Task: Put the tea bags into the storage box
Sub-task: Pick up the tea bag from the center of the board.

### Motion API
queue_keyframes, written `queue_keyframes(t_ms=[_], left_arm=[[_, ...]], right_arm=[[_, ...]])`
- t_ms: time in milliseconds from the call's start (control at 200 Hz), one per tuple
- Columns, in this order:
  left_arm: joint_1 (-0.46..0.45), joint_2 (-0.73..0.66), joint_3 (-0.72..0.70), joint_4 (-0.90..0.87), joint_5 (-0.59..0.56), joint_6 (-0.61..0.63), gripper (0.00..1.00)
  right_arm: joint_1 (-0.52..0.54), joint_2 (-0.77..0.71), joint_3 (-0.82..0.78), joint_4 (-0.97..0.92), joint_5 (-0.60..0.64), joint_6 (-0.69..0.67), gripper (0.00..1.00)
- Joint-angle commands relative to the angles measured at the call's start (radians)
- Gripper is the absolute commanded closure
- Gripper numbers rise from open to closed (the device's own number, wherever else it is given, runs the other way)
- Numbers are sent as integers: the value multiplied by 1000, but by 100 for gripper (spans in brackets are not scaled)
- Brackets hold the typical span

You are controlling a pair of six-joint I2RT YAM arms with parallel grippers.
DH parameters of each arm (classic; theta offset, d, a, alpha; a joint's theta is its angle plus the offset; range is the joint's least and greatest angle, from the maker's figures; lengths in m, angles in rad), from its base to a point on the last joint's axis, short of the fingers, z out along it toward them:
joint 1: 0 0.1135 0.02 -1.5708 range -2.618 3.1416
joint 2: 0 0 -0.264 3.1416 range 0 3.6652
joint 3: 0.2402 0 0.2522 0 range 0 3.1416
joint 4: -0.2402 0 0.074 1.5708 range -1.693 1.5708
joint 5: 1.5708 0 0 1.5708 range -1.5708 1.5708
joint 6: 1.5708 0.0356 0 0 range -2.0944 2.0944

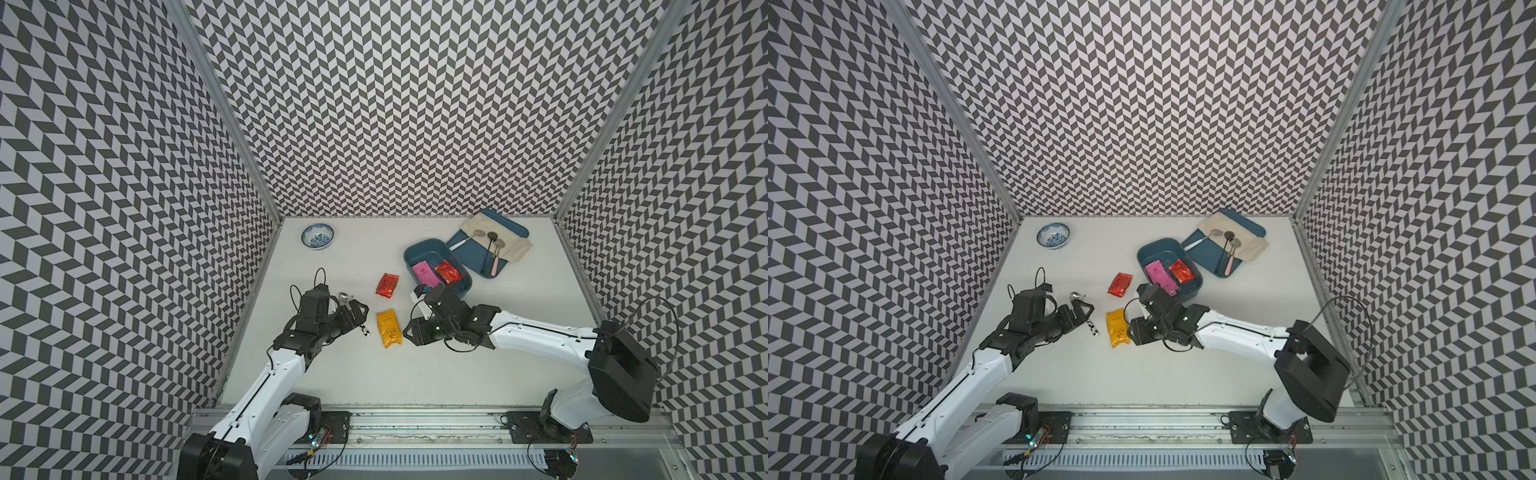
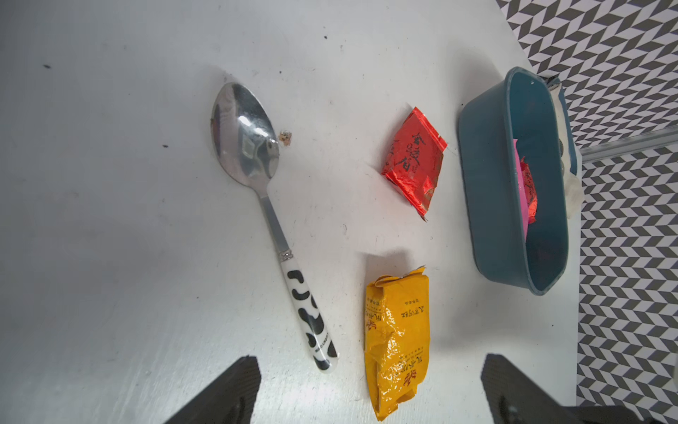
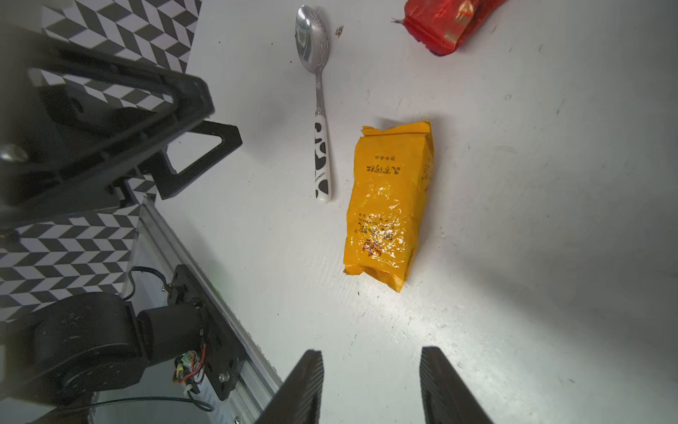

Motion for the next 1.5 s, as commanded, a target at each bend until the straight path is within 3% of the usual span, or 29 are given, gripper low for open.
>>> queue_keyframes(t_ms=[0,736,1262,1492], left_arm=[[19,-24,1,-78,-10,-15,0],[29,-48,21,-131,-26,-1,0],[29,-52,22,-128,-25,2,0],[29,-53,15,-118,-26,4,0]], right_arm=[[11,63,-15,169,-2,72,52],[10,283,1,296,-51,74,57],[10,306,18,302,-60,58,100],[10,259,49,228,-46,-6,100]])
